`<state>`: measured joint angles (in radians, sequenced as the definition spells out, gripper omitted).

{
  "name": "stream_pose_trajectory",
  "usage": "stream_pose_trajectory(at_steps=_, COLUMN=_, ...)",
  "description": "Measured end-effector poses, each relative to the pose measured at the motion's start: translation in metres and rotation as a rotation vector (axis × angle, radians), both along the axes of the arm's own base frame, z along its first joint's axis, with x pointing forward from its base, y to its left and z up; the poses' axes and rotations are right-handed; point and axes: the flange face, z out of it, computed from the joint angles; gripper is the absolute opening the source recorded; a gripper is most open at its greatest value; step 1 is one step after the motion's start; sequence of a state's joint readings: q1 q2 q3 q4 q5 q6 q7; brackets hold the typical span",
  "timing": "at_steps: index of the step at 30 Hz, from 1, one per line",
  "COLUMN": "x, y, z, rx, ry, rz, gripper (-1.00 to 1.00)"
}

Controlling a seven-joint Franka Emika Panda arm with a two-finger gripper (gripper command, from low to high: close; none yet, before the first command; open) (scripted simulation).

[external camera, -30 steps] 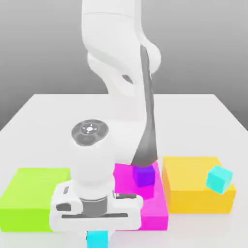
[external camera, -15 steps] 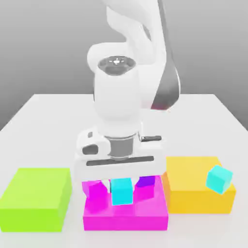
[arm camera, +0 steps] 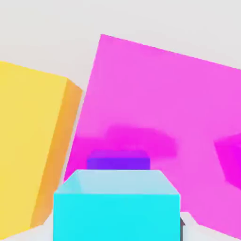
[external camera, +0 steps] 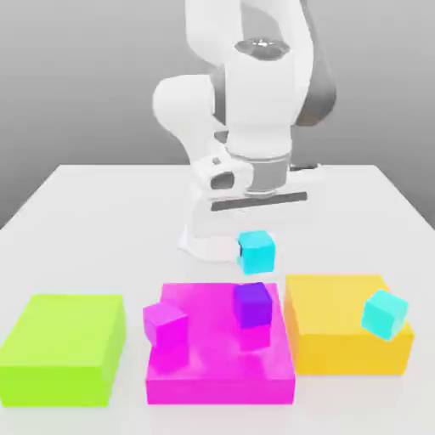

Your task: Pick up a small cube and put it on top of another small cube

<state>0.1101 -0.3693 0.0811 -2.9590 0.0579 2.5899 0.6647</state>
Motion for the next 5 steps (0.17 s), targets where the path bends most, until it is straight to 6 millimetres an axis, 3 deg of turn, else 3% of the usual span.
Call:
stream_pose_trajectory(at_steps=2, x=-0.001, y=0.000, z=-0.019, rx=-0.001, ry=0.000, rz=0.000, gripper=-1.00)
stream_pose_trajectory(at_steps=3, x=-0.002, y=0.000, z=-0.028, rx=-0.001, ry=0.000, rz=0.001, gripper=1.00)
stream_pose_trajectory(at_steps=5, x=-0.002, y=0.000, z=-0.028, rx=-0.001, ry=0.000, rz=0.001, gripper=1.00)
